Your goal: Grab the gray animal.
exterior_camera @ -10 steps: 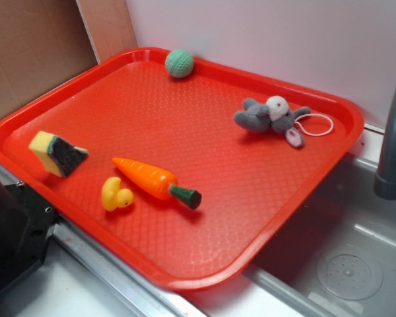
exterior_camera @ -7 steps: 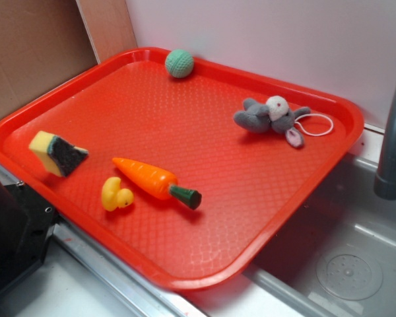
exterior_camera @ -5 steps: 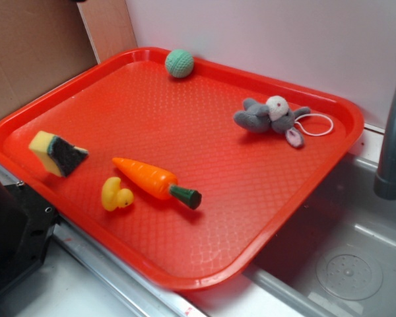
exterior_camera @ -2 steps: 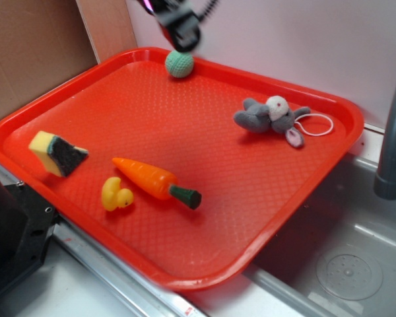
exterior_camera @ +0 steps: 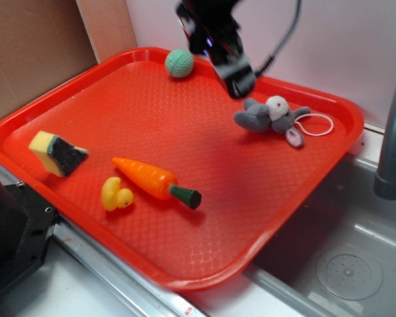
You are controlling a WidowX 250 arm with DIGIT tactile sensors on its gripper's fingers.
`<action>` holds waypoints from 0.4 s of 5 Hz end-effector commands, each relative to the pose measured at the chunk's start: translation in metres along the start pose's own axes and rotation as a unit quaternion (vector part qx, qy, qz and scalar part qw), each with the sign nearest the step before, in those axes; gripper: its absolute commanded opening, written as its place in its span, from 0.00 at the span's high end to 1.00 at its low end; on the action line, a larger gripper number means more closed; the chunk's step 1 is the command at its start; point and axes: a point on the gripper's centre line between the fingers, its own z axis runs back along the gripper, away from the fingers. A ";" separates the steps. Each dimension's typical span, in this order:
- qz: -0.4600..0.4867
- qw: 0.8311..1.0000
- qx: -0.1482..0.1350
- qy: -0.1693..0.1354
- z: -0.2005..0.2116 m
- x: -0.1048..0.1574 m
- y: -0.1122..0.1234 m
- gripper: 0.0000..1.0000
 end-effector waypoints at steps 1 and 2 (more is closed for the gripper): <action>0.005 1.000 0.008 0.003 -0.022 0.034 -0.009 0.00; 0.009 1.000 0.016 0.020 -0.037 0.040 -0.010 0.00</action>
